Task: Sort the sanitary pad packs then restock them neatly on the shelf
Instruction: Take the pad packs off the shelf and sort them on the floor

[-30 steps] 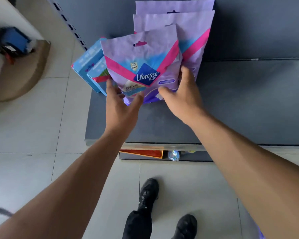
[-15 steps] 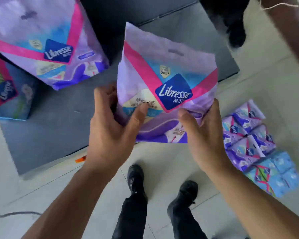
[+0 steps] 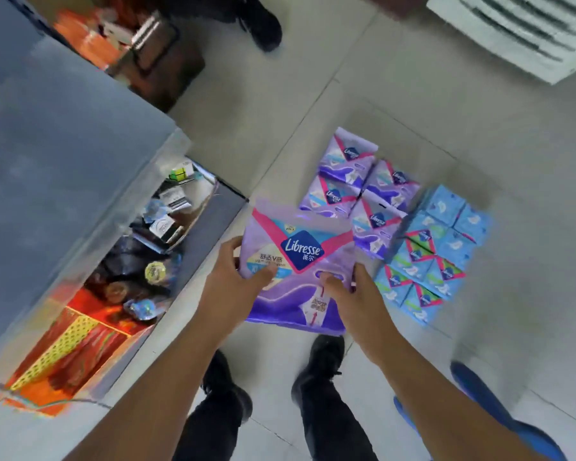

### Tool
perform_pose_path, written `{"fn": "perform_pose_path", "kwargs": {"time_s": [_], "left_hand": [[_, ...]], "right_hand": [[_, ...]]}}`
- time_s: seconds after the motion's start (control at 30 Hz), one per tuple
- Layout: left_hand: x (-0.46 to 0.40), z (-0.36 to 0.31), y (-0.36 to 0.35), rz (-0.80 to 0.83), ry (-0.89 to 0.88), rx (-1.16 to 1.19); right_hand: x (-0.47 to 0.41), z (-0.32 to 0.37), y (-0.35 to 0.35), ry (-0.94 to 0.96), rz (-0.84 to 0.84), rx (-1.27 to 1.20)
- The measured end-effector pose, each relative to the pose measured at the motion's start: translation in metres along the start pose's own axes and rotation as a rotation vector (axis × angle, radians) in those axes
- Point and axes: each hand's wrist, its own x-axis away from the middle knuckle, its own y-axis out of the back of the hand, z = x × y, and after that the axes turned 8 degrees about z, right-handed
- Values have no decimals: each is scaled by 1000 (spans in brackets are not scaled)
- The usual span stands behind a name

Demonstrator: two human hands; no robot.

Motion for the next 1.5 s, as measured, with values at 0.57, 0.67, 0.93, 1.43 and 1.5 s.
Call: {"fn": "perform_pose_path", "kwargs": {"time_s": [0.57, 0.67, 0.93, 1.43, 1.5], "left_hand": [[-268, 165, -134, 250, 248, -512], [-329, 196, -146, 274, 256, -548], [-399, 222, -157, 311, 226, -494], [-216, 45, -86, -50, -143, -608], [-170, 5, -68, -156, -195, -570]], "right_hand": [[-234, -229, 7, -460, -134, 96], [-295, -257, -2, -456, -135, 87], [-373, -273, -15, -353, -254, 33], [-191, -61, 12, 137, -50, 769], [-155, -8, 11, 339, -46, 856]]}}
